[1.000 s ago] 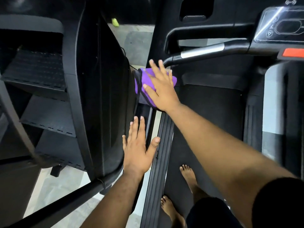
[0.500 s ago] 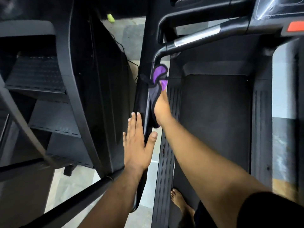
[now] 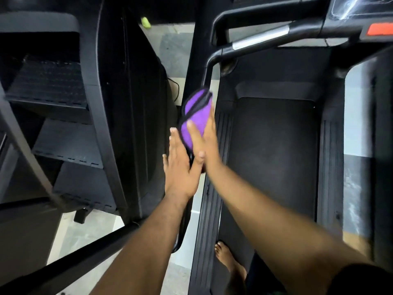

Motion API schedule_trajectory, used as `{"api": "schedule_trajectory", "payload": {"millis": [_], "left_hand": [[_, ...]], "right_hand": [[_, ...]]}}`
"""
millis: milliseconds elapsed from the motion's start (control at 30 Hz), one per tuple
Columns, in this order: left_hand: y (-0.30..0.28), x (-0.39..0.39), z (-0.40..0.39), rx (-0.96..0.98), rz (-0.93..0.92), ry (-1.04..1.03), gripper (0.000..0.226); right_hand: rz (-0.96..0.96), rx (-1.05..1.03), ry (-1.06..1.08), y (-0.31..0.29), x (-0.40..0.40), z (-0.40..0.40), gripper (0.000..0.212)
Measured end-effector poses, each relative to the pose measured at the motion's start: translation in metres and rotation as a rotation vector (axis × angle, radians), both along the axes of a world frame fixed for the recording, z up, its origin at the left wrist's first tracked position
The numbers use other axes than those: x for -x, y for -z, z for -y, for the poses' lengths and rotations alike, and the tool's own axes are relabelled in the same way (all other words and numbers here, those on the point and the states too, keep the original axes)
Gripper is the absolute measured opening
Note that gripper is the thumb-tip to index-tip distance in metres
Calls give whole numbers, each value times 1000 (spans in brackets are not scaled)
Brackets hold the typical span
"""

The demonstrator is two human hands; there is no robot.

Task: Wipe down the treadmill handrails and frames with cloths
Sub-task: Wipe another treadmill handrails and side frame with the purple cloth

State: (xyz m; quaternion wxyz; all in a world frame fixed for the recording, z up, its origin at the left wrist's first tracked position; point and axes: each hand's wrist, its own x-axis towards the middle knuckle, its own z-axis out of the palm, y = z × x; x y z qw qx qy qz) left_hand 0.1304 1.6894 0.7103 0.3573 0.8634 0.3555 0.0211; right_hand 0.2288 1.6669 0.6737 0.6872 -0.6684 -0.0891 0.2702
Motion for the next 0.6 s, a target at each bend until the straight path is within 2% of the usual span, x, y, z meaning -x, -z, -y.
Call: {"api": "schedule_trajectory", "payload": {"millis": [100, 167, 300, 367, 467, 533, 600], "left_hand": [[-3, 12, 0, 60, 194, -88, 95], [-3, 35, 7, 69, 281, -131, 92], [8, 96, 27, 19, 195, -84, 75], [10, 120, 32, 34, 136, -98, 75], [8, 146, 39, 76, 81, -110, 83], [9, 157, 45, 65, 87, -95, 87], [10, 159, 46, 59, 65, -86, 90]], "right_hand": [[48, -16, -91, 11, 76, 41, 82], [111, 43, -102, 5, 77, 44, 83], [454, 435, -123, -18, 40, 17, 73], [535, 546, -162, -26, 52, 21, 68], [595, 475, -240, -22, 112, 54, 67], [554, 400, -285, -13, 147, 76, 65], [489, 363, -305, -8, 143, 75, 64]]}}
